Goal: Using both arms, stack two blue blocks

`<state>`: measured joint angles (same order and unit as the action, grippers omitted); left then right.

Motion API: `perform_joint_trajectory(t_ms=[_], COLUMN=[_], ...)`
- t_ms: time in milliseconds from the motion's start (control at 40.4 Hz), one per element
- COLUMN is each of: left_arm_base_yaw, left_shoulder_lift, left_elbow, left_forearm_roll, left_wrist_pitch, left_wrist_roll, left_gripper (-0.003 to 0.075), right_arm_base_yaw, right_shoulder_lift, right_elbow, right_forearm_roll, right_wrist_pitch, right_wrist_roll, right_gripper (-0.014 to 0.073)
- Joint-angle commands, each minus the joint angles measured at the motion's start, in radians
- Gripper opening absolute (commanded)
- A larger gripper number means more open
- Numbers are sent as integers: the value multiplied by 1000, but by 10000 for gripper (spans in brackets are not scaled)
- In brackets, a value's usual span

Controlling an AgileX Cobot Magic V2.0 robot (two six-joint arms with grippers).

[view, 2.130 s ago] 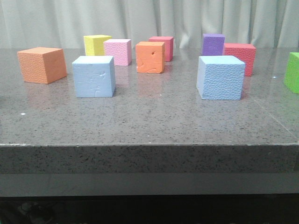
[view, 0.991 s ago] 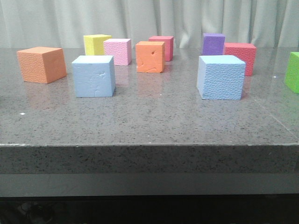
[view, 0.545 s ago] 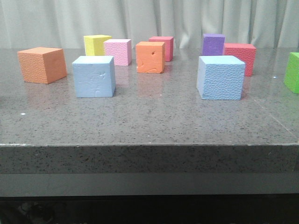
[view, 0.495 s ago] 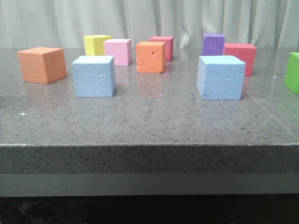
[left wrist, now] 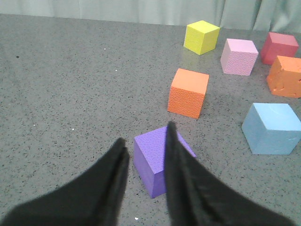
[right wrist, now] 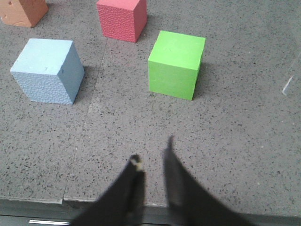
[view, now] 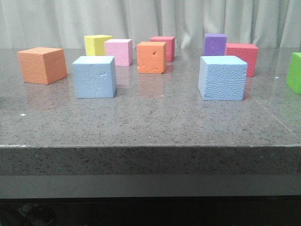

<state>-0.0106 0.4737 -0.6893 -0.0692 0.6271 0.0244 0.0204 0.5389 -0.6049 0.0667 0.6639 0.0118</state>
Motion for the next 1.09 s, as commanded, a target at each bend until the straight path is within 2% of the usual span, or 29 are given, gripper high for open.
perform_joint_trajectory(t_ms=[0, 50, 74, 173, 272, 371, 446, 545, 792, 916, 1065], left_arm_base_yaw=[-1, -1, -4, -50, -157, -258, -323, -352, -352, -352, -352], left_shoulder_lift=[18, 18, 21, 21, 23, 23, 23, 23, 23, 23, 23], left_elbow=[-25, -25, -27, -38, -47, -47, -47, -47, -47, -47, -47], left_forearm_roll=[-1, -1, -1, -7, 1, 22, 69, 77, 77, 87, 94], left_wrist_pitch=[-86, -86, -86, -86, -77, -75, -78, -80, -80, -80, -80], left_wrist_roll=[-8, -8, -8, -8, 10, 40, 40, 40, 40, 40, 40], left_gripper=[501, 557, 571, 568, 568, 568, 568, 568, 568, 568, 568], right_arm_base_yaw=[1, 1, 1, 1, 32, 101, 171, 237, 345, 417, 514], right_shoulder_lift=[10, 10, 10, 10, 22, 65, 126, 207, 418, 523, 639], right_elbow=[-35, -35, -35, -42, -71, -133, -195, -253, -368, -404, -454], right_forearm_roll=[1, 1, 1, 3, 48, 86, 83, 84, 36, -75, -270], right_wrist_pitch=[-79, -77, -76, -77, -63, -7, 42, 65, 49, 25, 11], right_wrist_roll=[-12, -12, -19, -59, -95, -172, -181, -177, -27, 100, 318], right_gripper=[524, 641, 670, 636, 631, 631, 631, 631, 594, 548, 538])
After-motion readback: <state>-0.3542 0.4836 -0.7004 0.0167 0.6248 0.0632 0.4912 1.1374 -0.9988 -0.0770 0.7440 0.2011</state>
